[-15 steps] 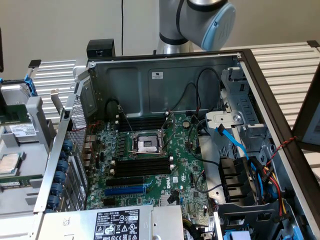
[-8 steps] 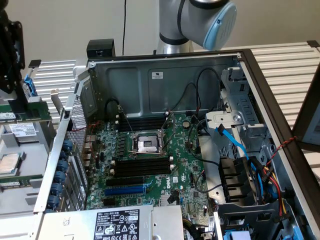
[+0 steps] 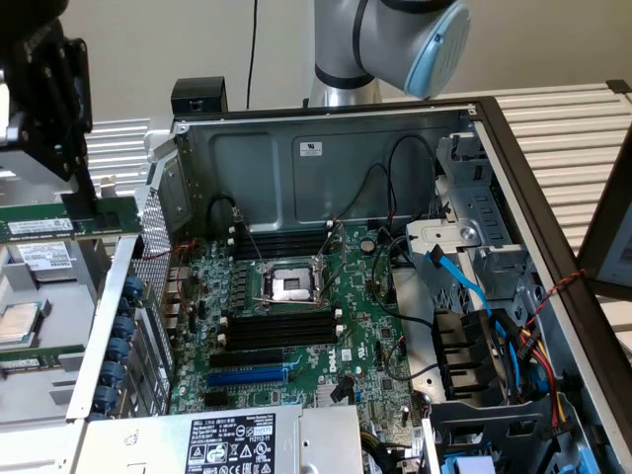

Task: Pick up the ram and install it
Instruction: 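Pick up the ram and move it above insertion slot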

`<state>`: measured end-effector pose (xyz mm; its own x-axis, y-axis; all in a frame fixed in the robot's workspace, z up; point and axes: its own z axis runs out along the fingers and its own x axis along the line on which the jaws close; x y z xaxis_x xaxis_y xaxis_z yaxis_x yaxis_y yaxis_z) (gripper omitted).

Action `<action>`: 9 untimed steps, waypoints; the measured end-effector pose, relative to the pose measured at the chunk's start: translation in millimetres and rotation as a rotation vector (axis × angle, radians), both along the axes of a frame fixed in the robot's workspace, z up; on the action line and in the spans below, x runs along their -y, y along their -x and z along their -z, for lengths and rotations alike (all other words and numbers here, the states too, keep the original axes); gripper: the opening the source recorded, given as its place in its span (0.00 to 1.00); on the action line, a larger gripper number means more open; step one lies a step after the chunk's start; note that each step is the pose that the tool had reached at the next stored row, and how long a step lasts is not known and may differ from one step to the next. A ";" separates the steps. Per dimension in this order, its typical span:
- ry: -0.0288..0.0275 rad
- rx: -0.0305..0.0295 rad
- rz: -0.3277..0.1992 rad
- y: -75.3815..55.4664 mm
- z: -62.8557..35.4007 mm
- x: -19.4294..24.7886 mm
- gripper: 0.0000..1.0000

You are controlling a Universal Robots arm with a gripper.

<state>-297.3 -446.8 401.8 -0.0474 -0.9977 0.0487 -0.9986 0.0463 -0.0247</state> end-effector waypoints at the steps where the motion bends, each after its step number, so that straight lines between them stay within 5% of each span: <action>1: -0.0007 0.0001 0.000 -4.5 -0.1 0.2 0.12; 9: -0.0035 -0.0001 0.000 -41.0 -0.5 2.3 0.12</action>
